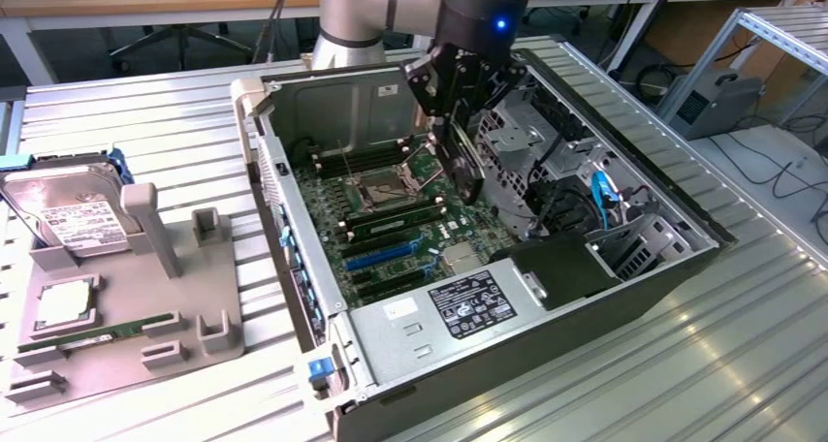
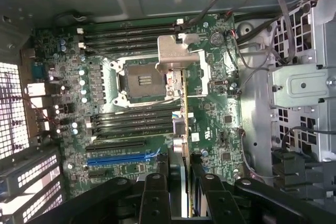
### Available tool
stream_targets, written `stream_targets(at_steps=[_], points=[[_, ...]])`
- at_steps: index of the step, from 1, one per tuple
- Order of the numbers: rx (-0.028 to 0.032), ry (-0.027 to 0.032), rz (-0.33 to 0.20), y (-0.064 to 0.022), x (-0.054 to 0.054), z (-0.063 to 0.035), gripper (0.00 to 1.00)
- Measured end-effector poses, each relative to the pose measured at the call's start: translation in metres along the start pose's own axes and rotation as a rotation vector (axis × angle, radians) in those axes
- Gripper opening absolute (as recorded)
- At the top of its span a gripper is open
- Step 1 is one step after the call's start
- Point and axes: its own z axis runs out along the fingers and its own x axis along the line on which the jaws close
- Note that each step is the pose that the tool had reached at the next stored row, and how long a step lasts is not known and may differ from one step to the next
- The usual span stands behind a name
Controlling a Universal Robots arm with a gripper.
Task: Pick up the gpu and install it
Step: 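Pick up the gpu and move the gpu toward the slot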
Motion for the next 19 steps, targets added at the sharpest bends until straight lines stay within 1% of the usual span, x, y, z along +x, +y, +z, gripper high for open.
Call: stream_targets(at_steps=[19], points=[[-0.0001, 0.0, 0.0, 0.0025, -0.016, 0.0103, 0.27]])
